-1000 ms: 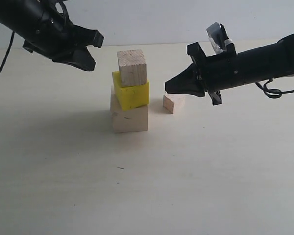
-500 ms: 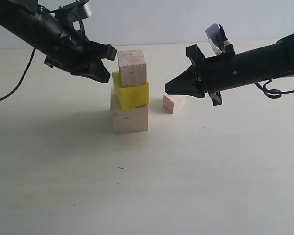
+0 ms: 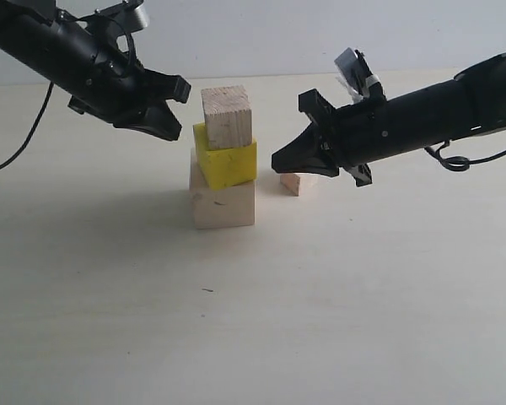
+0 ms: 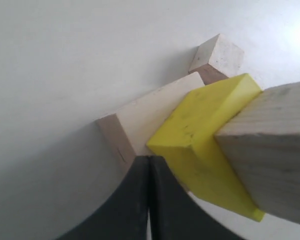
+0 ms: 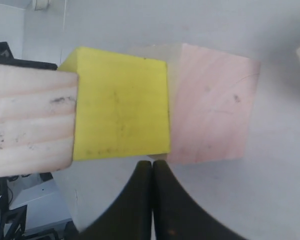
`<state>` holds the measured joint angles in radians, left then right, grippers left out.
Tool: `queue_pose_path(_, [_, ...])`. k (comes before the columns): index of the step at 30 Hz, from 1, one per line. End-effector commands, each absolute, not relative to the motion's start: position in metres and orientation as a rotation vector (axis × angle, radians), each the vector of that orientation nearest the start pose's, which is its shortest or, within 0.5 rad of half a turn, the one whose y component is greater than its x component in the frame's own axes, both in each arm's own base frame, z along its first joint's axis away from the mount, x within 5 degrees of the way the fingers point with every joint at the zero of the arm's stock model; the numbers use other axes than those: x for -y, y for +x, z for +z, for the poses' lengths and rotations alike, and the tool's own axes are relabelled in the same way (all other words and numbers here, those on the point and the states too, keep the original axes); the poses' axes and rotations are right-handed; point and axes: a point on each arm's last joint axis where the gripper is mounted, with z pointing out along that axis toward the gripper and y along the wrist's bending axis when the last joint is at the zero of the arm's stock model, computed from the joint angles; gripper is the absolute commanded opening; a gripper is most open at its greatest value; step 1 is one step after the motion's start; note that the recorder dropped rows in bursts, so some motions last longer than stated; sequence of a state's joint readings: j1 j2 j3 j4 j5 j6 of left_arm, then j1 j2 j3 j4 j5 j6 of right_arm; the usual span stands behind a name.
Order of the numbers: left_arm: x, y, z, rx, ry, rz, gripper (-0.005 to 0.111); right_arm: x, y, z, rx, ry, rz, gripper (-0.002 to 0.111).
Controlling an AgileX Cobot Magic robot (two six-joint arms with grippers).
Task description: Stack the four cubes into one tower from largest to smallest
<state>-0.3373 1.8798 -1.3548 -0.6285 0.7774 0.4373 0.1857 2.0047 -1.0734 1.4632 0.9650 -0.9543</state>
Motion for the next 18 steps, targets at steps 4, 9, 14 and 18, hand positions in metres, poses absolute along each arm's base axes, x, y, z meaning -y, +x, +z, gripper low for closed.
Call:
queue_pose_path(4, [0.165,0.359,0.221,-2.637,0.555,-0.741,0.000,-0.141,0.350,0.150,-2.518,-0.099,1.436,0.000])
queue_pose_path(9, [0.166,0.358,0.221,-2.644,0.571,-0.763,0.000,-0.142,0.355,0.157,-2.503,-0.099,1.455,0.000])
queue_pose_path(14, [0.166,0.357,0.221,-2.648,0.579,-0.758,0.000,-0.141,0.354,0.155,-2.526,-0.129,1.426,0.000])
queue_pose_path(18, [0.163,0.358,0.220,-2.648,0.591,-0.732,0.000,-0.142,0.353,0.155,-2.525,-0.134,1.437,0.000])
